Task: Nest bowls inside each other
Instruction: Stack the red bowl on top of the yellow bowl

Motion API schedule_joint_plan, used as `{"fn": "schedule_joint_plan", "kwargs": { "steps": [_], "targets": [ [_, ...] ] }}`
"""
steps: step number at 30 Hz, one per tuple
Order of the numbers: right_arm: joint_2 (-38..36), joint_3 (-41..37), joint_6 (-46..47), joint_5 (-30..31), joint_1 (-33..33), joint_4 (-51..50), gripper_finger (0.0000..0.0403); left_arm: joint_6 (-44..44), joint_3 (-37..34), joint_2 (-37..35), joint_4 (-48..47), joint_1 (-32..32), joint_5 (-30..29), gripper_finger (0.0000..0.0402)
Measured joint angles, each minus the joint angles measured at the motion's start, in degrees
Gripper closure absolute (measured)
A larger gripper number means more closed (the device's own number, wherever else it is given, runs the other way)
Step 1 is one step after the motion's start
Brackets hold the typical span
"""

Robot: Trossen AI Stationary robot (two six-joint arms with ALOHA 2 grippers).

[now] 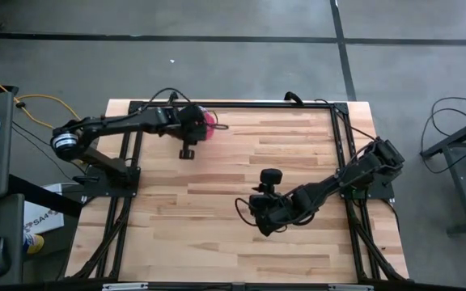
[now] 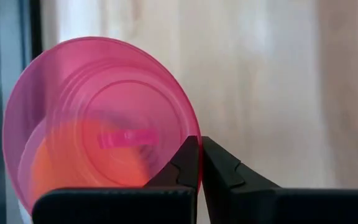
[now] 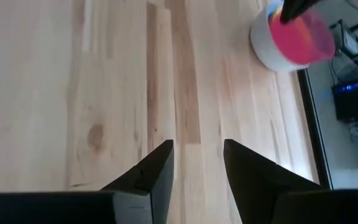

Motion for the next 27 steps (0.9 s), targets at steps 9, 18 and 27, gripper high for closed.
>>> {"fn": "schedule_joint_plan", "kwargs": {
  "steps": [9, 18, 27],
  "targets": [
    [0.05, -0.83, 0.16, -2.75, -2.92, -0.1, 0.0268, -1.4, 0.0, 0.02, 0.97, 8.07, -3.46, 0.0401],
    [0.05, -0.83, -0.04, -2.82, -3.65, -0.1, 0.0268, -1.73, 0.0, 0.02, 0.18, 9.53, -0.22, 0.0401],
    [0.05, -0.83, 0.12, -4.77, -3.5, 0.06, 0.0268, -1.42, -1.65, 3.07, 0.53, 9.59, -0.33, 0.0401]
  ]
}}
